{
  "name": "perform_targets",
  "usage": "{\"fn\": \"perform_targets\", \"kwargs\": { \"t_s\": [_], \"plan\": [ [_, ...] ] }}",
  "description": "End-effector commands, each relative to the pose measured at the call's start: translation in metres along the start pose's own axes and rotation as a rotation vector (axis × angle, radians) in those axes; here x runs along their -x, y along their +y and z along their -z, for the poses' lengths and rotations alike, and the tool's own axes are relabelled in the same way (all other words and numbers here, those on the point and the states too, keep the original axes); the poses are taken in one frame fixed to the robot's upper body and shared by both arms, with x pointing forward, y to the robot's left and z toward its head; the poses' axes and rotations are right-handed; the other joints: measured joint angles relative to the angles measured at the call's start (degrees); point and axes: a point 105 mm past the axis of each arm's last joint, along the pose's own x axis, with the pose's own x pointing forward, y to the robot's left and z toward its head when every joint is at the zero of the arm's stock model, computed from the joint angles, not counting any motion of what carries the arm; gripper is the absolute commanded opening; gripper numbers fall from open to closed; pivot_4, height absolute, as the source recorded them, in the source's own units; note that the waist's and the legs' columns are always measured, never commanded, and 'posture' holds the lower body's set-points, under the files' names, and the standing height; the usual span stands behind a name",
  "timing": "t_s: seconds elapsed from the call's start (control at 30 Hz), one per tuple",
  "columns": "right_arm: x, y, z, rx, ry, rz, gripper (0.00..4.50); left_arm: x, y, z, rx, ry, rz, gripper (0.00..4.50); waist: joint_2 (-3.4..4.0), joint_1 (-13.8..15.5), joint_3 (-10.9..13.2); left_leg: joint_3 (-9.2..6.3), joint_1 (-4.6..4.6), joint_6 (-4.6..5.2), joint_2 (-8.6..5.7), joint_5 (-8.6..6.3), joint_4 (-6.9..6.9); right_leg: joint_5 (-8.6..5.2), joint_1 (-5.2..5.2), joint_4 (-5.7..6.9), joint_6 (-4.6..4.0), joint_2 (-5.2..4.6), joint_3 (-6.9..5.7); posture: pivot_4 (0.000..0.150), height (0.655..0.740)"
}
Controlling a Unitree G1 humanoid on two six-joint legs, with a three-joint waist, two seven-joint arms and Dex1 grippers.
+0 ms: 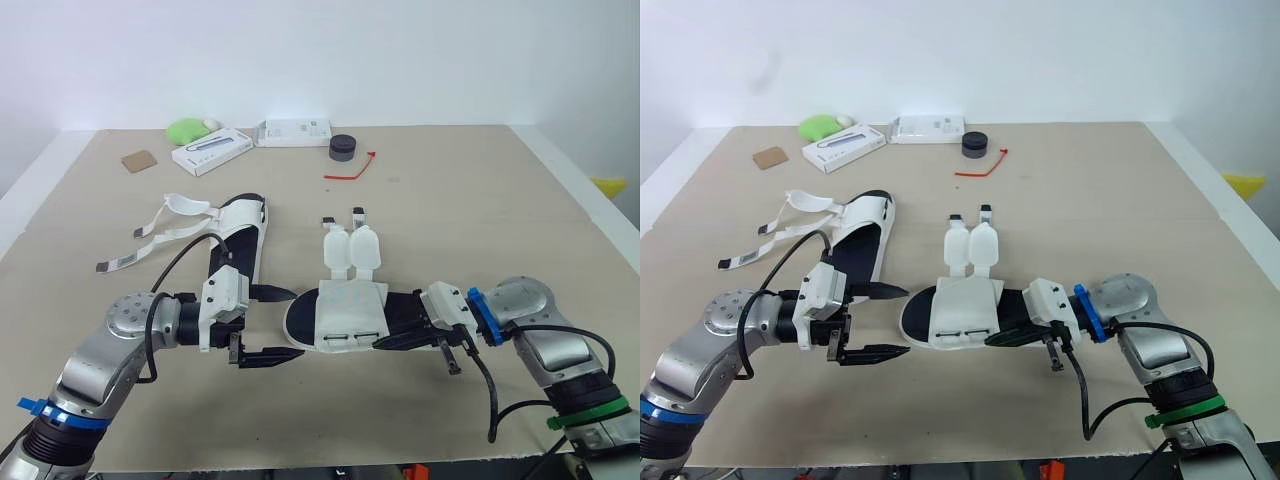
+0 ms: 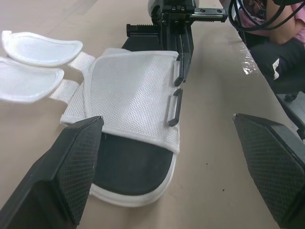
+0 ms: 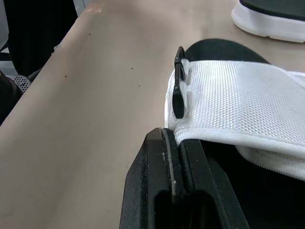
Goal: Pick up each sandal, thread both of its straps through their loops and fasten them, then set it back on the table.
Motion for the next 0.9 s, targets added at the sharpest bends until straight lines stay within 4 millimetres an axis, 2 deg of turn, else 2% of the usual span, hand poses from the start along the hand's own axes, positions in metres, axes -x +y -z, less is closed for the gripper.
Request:
{"fn": "perform_targets", "kwargs": {
  "t_s": [0.03,0.07,0.1,0.13,0.3,0.5,0.6,0.73,0.9],
  "plan": [
    [0.005,0.0,0.001,0.021,0.024,-0.014,0.03,0.0,0.0,-0.007,-0.04,-0.017,0.005,4.5,0.0,0.0,0.0,0.0,0.02,0.0,0.0,0.0,0.0,0.0,0.02,0.0,0.0,0.0,0.0,0.15,0.74],
    [0.007,-0.001,0.002,0.011,0.03,-0.016,0.03,0.0,0.001,-0.006,-0.04,-0.015,0.005,4.5,0.0,0.0,0.0,0.0,0.02,0.0,0.0,0.0,0.0,0.0,0.02,0.0,0.0,0.0,0.0,0.15,0.74],
    [0.009,-0.001,0.002,0.008,0.033,-0.017,0.73,0.0,0.001,-0.005,-0.04,-0.013,0.004,4.5,0.0,0.0,0.0,0.01,0.03,0.0,0.0,0.0,0.0,0.0,0.03,0.0,0.0,0.0,0.0,0.15,0.74],
    [0.01,-0.002,0.001,0.015,0.035,-0.014,1.02,0.001,0.001,-0.005,-0.039,-0.011,0.003,4.5,0.0,0.0,0.0,0.01,0.03,0.0,0.0,0.0,0.0,0.0,0.03,0.0,0.0,0.0,0.0,0.15,0.74],
    [0.02,-0.003,-0.01,0.017,0.004,0.01,3.29,0.002,0.001,-0.003,-0.041,-0.007,0.002,4.5,0.0,0.0,0.0,0.01,0.03,0.0,0.01,0.0,0.0,0.0,0.02,0.0,0.0,0.02,0.01,0.15,0.74],
    [0.034,0.004,-0.016,-0.032,-0.005,0.031,3.29,0.002,0.0,-0.003,-0.04,-0.009,-0.004,4.5,-0.01,0.0,0.0,0.0,0.02,0.0,-0.01,0.0,0.0,0.0,0.03,0.0,0.01,0.0,0.02,0.15,0.74],
    [0.046,0.004,-0.024,-0.118,-0.058,0.089,3.29,0.002,0.007,-0.002,-0.042,-0.006,-0.046,4.5,-0.01,0.0,0.0,-0.01,0.01,0.0,0.0,0.0,0.0,0.0,0.02,0.0,0.01,0.0,0.01,0.15,0.74],
    [0.059,-0.009,-0.036,-0.15,-0.115,0.203,3.29,0.002,0.014,-0.001,-0.072,-0.005,-0.06,4.5,-0.04,0.0,0.0,0.04,-0.04,0.0,0.0,0.0,0.0,0.02,0.09,0.01,0.03,0.01,0.08,0.15,0.74],
    [0.057,-0.017,-0.046,-0.147,-0.161,0.247,3.29,-0.003,0.017,-0.001,-0.073,-0.011,-0.057,4.5,-0.04,0.0,0.0,0.08,-0.03,0.0,0.02,0.0,0.0,0.02,0.12,0.03,0.02,0.08,0.08,0.15,0.74]
  ]
}}
